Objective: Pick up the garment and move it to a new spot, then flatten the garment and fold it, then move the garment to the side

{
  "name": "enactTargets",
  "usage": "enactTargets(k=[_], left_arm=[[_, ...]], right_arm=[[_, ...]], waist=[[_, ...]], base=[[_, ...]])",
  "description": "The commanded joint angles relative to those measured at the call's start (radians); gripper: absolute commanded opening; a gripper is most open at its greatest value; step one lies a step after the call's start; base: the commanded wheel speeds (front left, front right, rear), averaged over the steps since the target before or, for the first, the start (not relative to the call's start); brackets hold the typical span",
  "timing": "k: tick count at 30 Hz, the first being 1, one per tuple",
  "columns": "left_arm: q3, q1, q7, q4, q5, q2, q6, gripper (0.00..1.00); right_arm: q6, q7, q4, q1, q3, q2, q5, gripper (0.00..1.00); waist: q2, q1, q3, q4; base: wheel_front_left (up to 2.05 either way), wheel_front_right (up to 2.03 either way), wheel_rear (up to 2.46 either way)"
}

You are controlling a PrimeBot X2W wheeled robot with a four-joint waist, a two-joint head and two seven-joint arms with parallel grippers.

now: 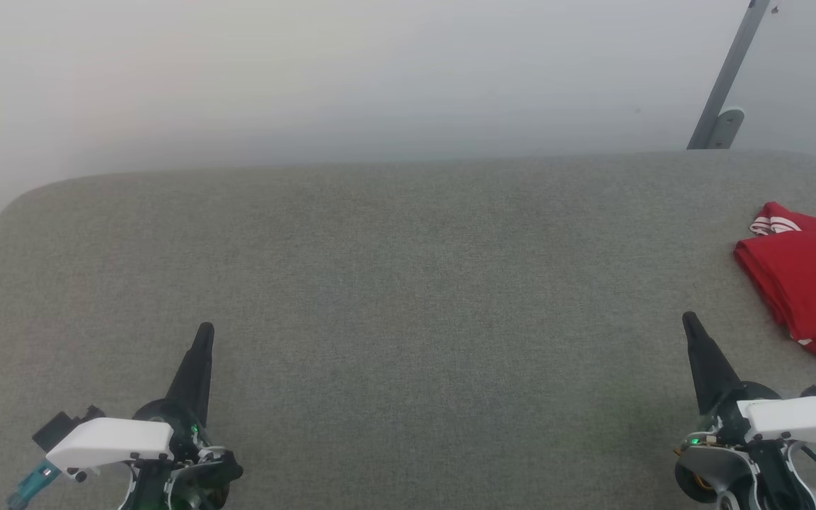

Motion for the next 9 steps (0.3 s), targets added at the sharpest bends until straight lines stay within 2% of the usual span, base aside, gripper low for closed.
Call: enactTargets(k=[1, 9], left_arm=[[0.003, -0.012, 0.005, 0.000, -0.001, -0.003, -0.003, 0.00], [0.003, -0.012, 0.006, 0.000, -0.001, -0.003, -0.003, 0.00]], right_arm=[[0.000, 0.003, 0.002, -0.006, 0.001, 0.001, 0.004, 0.00], [0.000, 0.003, 0.002, -0.006, 0.001, 0.001, 0.004, 0.00]], waist=[[-0.0001, 0.0000, 0.000, 0.000], [-0.0001, 0.0000, 0.000, 0.000]], base=[[0.00, 0.00, 0.00], [0.00, 0.00, 0.00]])
